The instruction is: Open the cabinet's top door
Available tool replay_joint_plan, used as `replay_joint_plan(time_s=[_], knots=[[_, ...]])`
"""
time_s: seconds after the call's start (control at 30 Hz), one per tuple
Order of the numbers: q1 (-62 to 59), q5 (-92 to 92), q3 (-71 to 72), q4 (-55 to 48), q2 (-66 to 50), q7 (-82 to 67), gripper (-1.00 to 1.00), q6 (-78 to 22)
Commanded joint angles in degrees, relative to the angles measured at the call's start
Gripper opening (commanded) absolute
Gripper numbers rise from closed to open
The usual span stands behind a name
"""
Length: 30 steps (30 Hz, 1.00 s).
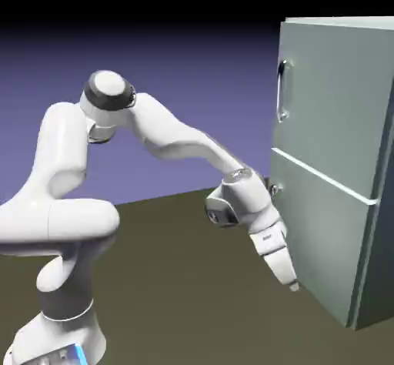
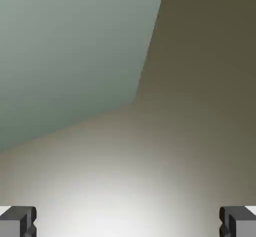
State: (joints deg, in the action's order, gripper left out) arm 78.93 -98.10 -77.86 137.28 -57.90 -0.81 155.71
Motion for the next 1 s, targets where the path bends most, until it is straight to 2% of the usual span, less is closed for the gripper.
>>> replay_joint_plan(time_s=[0.0, 0.4, 0.53, 0.6, 0.77, 0.8, 0.97], knots=[[1.8, -2.4, -1.9, -0.5, -2.1, -1.0, 0.00, -0.4], [23.4, -30.7, -24.7, -6.3, -27.1, -12.9, 0.00, -5.2], [26.7, -37.9, -32.9, -4.7, -29.8, -14.4, 0.00, -5.2], [27.1, -38.8, -33.7, -4.6, -30.0, -14.3, 0.00, -5.2], [18.5, -41.4, -31.9, -12.8, -29.2, -14.2, 0.00, -5.5], [18.5, -41.4, -31.9, -12.8, -29.2, -14.2, -1.00, -5.5], [23.5, -44.9, -34.8, -4.5, -29.9, -19.9, -1.00, -14.2]])
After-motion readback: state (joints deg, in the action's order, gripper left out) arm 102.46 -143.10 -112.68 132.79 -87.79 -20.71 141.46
